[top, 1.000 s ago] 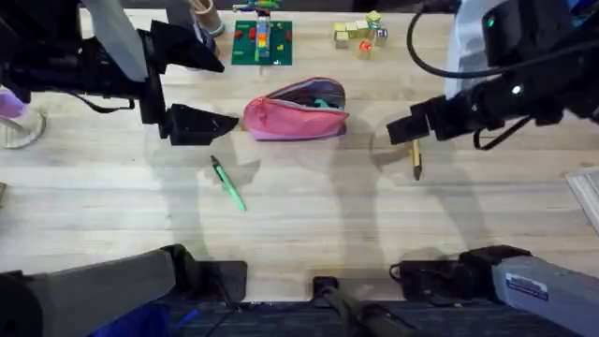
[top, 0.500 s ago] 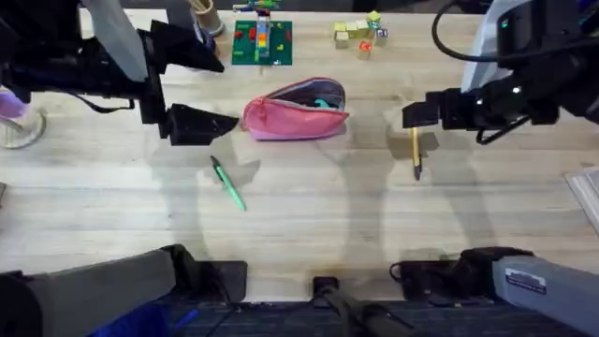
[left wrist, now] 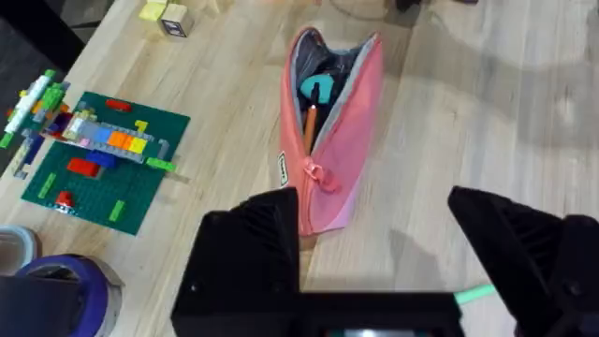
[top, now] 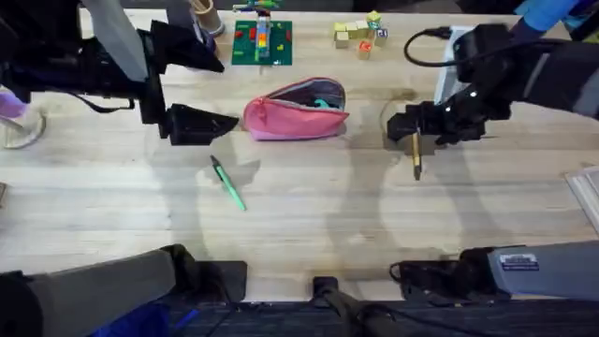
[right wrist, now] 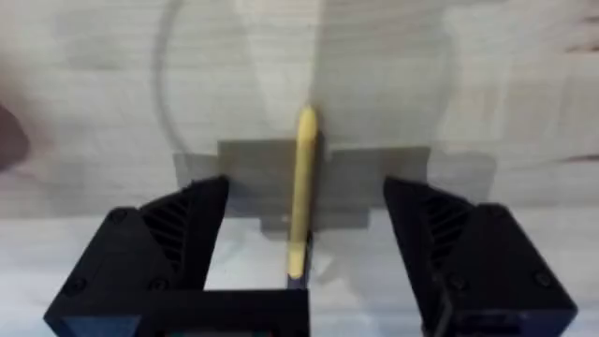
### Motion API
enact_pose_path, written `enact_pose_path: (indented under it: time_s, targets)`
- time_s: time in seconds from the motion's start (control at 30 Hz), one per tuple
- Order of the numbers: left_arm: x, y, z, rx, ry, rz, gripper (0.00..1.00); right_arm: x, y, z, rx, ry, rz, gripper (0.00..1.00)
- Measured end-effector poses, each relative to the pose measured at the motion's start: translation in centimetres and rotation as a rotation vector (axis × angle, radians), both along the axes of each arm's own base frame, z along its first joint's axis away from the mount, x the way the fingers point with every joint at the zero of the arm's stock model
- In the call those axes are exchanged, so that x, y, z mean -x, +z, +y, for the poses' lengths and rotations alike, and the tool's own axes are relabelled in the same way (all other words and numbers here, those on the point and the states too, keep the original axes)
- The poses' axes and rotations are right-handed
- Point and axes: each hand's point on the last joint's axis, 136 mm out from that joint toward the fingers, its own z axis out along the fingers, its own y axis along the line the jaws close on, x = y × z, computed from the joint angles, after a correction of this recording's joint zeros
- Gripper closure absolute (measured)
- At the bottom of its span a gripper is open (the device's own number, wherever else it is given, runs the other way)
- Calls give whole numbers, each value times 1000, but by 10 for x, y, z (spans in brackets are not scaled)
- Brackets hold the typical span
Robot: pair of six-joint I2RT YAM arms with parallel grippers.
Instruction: Unzip the bag, pick up the pens from the table one at a time and place them inside, then zip the bag closed.
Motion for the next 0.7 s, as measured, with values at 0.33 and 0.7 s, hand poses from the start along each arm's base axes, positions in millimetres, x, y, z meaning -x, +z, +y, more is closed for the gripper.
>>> enact_pose_path:
  time_s: [0.33, 0.7]
  targets:
    - [0, 0, 0, 0, 0, 0, 7, -3, -2, -2, 10, -10, 19, 87]
    - [0, 0, 0, 0, 0, 0, 8, -6, -1, -13, 43, -38, 9, 960]
